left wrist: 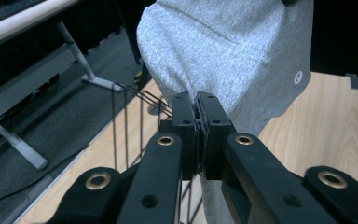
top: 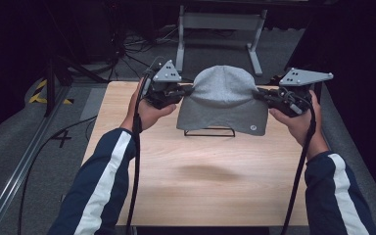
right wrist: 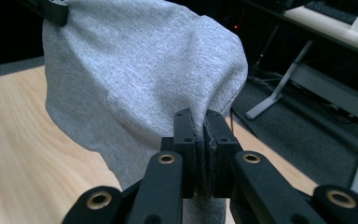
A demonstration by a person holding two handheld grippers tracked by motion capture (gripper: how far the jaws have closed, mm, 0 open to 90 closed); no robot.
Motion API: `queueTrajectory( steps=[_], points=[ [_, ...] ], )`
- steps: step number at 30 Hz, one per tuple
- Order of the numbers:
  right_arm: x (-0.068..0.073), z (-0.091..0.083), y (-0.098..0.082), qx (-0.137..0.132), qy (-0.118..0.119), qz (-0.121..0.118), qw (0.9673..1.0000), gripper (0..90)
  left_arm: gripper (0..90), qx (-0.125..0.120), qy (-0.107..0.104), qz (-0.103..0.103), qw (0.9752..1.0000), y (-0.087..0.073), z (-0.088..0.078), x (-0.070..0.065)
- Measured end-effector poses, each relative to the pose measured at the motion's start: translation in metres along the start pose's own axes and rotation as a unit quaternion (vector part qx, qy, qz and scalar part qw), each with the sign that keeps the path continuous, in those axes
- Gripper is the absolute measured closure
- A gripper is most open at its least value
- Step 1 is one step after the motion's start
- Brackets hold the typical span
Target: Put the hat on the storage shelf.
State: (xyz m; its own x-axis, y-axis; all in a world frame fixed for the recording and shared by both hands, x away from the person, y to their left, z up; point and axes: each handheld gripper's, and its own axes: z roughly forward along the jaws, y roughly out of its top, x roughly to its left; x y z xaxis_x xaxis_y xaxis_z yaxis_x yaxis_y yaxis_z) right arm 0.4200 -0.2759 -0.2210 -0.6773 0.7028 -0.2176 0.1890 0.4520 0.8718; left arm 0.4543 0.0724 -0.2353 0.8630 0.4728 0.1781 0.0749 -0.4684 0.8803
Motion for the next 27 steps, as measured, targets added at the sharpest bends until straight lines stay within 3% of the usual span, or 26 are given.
queueTrajectory(
  steps=[10,16,27],
  points=[
    [-0.020,0.008,0.026,-0.020,-0.019,0.005,0.9996,85.4,87.1,-0.018,0.034,0.004,0.9992,0.026,-0.004,0.022],
    [-0.029,0.013,0.041,-0.027,-0.031,0.001,0.9992,85.4,87.1,-0.008,0.053,0.004,0.9986,0.037,0.002,0.034],
    [-0.051,0.035,0.049,-0.030,-0.038,0.023,0.9986,85.4,87.1,0.005,0.070,-0.004,0.9975,0.048,0.020,0.053]
  ],
)
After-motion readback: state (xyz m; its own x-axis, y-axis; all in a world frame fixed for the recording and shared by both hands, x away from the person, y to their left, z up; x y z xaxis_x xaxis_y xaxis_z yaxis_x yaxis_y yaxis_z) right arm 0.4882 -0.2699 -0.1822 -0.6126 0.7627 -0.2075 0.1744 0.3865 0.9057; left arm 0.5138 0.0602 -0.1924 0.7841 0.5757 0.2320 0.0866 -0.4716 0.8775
